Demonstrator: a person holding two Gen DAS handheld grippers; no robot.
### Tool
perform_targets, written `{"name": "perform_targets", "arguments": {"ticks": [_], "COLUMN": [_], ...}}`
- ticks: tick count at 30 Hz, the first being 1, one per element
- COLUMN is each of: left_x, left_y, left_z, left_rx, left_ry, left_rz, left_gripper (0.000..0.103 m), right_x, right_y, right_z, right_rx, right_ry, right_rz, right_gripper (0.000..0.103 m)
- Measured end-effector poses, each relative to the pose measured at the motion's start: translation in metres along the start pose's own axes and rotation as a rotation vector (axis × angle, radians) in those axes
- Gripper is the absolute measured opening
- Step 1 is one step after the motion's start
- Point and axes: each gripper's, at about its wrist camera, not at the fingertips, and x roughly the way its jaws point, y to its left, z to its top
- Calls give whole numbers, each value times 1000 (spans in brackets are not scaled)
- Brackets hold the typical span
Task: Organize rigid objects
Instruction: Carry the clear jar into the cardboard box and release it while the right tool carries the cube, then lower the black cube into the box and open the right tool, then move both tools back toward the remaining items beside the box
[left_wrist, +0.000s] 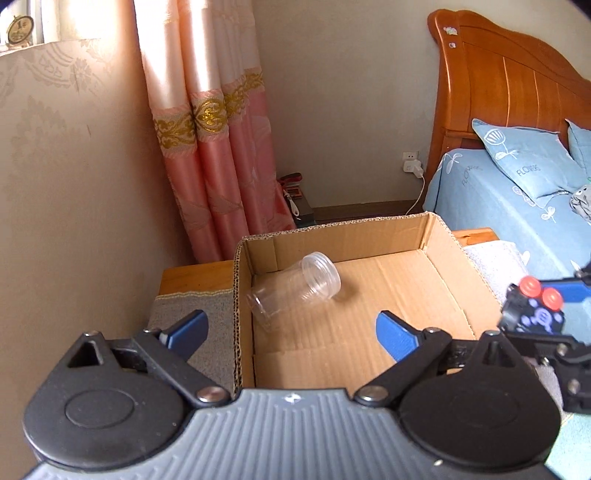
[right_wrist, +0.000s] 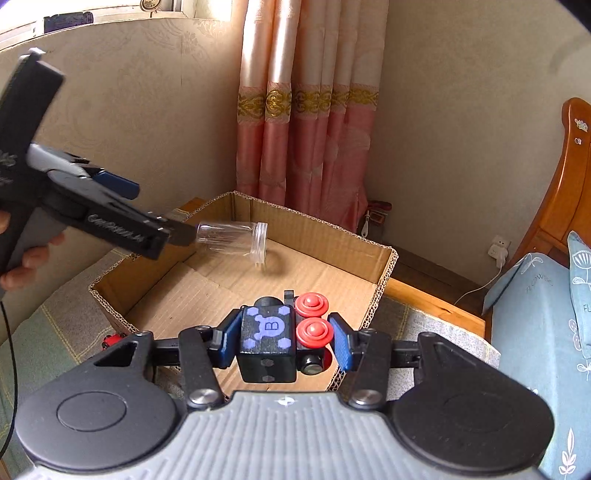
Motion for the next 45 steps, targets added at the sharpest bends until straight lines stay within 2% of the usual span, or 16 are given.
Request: {"name": "perform_targets", "arguments": {"ticks": [5, 11, 17, 18, 21, 22, 27, 38, 45], "left_x": [-35, -61, -75, -77, -78, -79, -82, -89, -84], "left_y": [-2, 14, 12, 12, 10, 9, 11, 8, 5], "left_z": [-27, -63, -87, -91, -97, -98, -104, -114, -131], "left_rx": [8, -74, -35, -29, -1, 7, 34, 66, 69], "left_ry": [-32, -9, 9, 11, 19, 21, 26, 28, 54], "left_rz": [57, 40, 59, 63, 65, 64, 52, 42, 24], "left_gripper": [100, 100, 100, 100, 100, 100, 100, 100, 100], "right_x": [14, 38, 64, 68, 72, 69, 49, 22, -2], "right_y": [-1, -4, -9, -11, -13, -15, -16, -5, 14], "right_z": [8, 24, 45, 47, 50, 50, 44, 20, -18], "right_rx": [9, 10, 12, 22, 50, 64, 93, 97, 89], "right_ry": [16, 46, 46, 37, 29, 19, 5, 51, 72], "right_rz": [-3, -15, -62, -83, -128, -133, -131, -161, -157], "right_gripper": [55, 55, 55, 58, 97, 101, 103, 103, 103]}}
